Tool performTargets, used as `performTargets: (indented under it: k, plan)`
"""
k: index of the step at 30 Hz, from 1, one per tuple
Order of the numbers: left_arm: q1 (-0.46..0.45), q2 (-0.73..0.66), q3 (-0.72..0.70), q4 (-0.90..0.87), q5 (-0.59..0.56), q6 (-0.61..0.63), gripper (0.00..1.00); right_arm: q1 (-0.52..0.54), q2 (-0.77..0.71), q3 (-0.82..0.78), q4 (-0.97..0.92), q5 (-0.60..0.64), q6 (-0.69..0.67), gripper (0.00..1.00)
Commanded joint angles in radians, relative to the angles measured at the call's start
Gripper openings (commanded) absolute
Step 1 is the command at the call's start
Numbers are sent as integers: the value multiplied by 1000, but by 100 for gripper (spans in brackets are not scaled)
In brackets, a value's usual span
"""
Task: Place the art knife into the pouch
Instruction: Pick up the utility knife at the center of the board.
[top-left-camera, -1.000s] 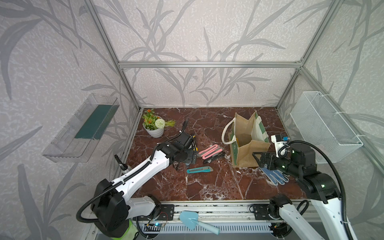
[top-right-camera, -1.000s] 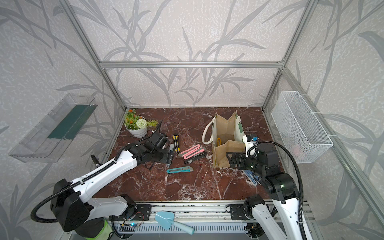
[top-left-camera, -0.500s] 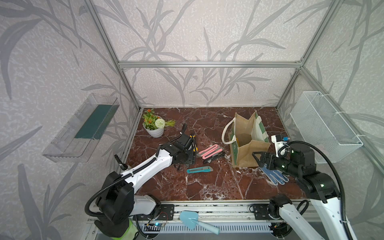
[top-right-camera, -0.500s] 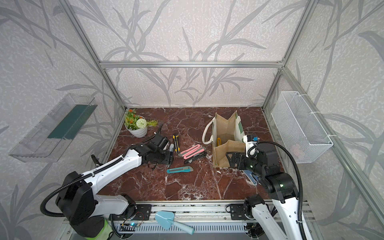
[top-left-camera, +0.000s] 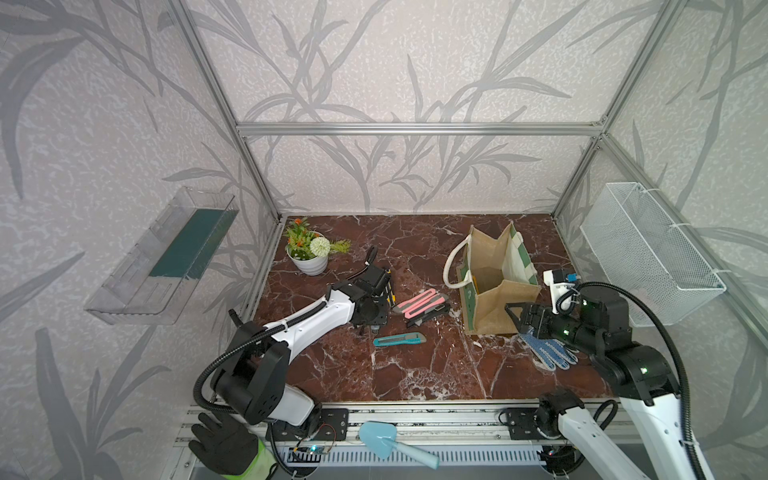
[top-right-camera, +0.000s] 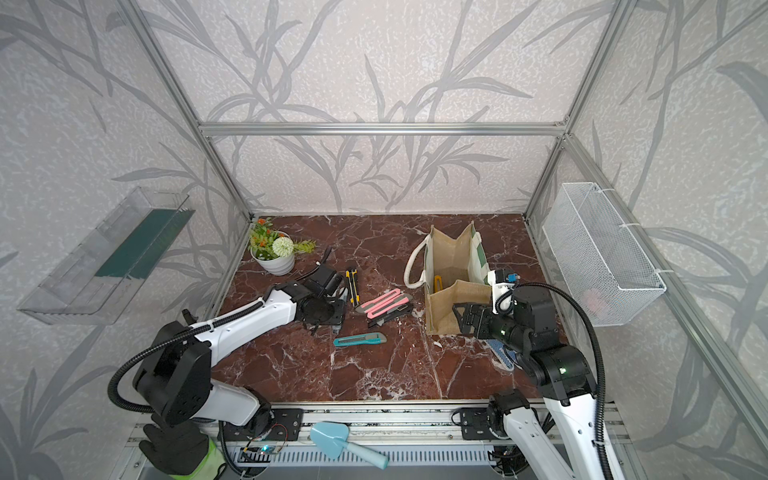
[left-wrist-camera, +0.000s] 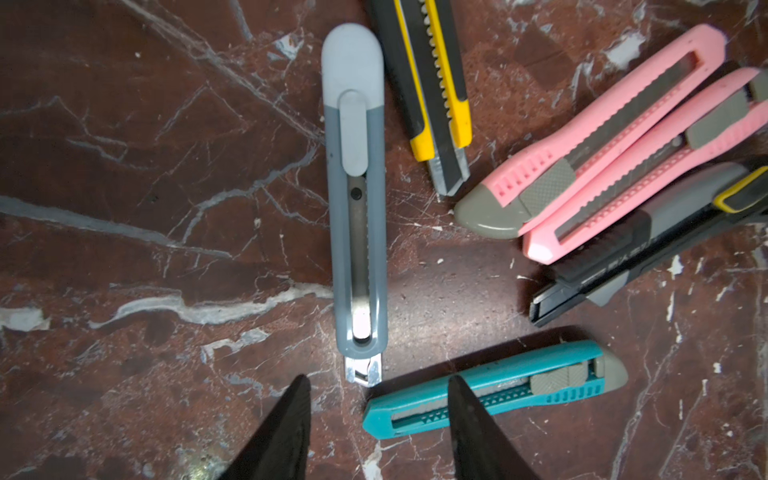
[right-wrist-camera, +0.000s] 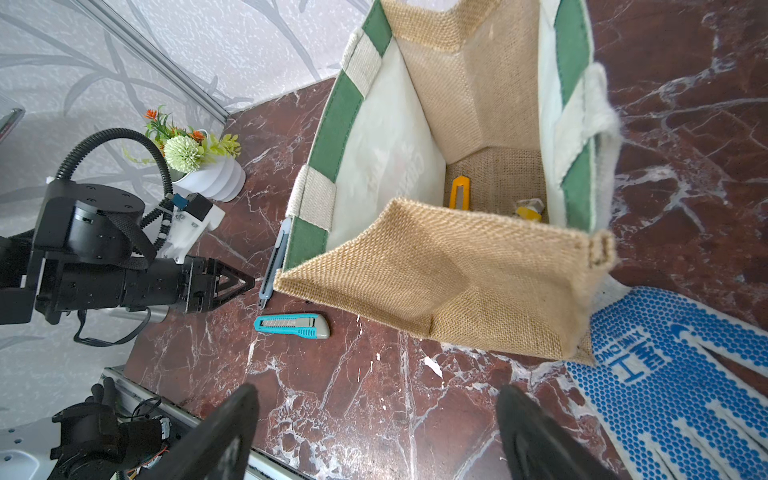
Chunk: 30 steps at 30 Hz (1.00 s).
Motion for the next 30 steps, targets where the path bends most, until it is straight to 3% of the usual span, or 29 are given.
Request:
performTargets:
  k: [1,5,12,30]
  plan:
    - [-33,8,40,-2,21,34,51,-2,-3,2,-3,6,-4,90]
    - [-122,55,74,-63,-54,69,52,-2,-9,1,-4,15,-4,90]
    - [-247,173,126,-71,-85,84,52,-2,-4,2,-7,24,-6,90]
    - [-359,293,197,-100,-133,126,55,-2,12,2,-21,44,-12,90]
